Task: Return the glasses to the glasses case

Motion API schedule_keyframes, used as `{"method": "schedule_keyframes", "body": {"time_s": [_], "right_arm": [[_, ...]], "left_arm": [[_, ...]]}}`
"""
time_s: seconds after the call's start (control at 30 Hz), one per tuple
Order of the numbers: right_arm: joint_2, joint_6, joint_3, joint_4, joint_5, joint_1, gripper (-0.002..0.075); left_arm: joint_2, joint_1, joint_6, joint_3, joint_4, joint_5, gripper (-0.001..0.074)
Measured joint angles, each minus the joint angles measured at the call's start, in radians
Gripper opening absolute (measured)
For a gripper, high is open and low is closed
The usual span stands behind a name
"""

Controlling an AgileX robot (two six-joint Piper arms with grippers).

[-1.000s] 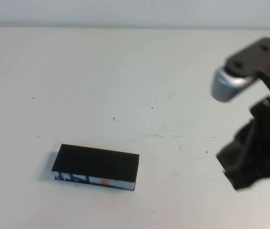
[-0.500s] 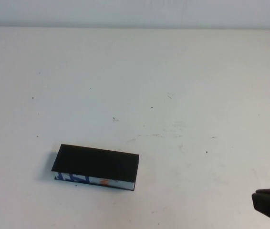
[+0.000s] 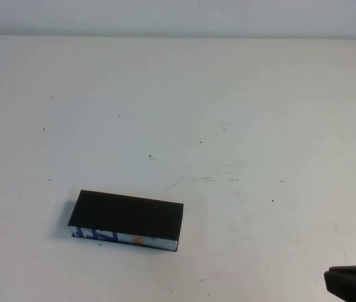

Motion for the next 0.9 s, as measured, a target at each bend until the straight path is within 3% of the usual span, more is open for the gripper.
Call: {"method": "schedule_keyframes", "body": {"time_s": [0.17, 0.4, 0.57, 0.77, 0.9], "right_arm": [[-0.022, 0.077, 0.075, -0.147, -0.167, -0.042, -0.0013], [-0.274, 0.129, 0.371, -0.195, -0.553, -0.483, -0.0013], [-0.496, 0.131, 0.558, -0.198, -0.637, -0.697, -0.0013], [-0.628, 0.133, 0.589, -0.203, -0.504, -0.736, -0.0013], [-0.629, 0.133, 0.591, -0.204, -0.339, -0.738, -0.0013]], "left_arm": [[0.0, 0.0, 0.0, 0.0, -0.002, 0.0, -0.0001], [0.0, 0.0, 0.0, 0.0, -0.006, -0.029, -0.0001], [0.0, 0.0, 0.0, 0.0, -0.008, -0.032, -0.0001], [0.0, 0.0, 0.0, 0.0, 0.03, -0.033, -0.0001], [0.0, 0.0, 0.0, 0.0, 0.304, -0.022, -0.0001]]}}
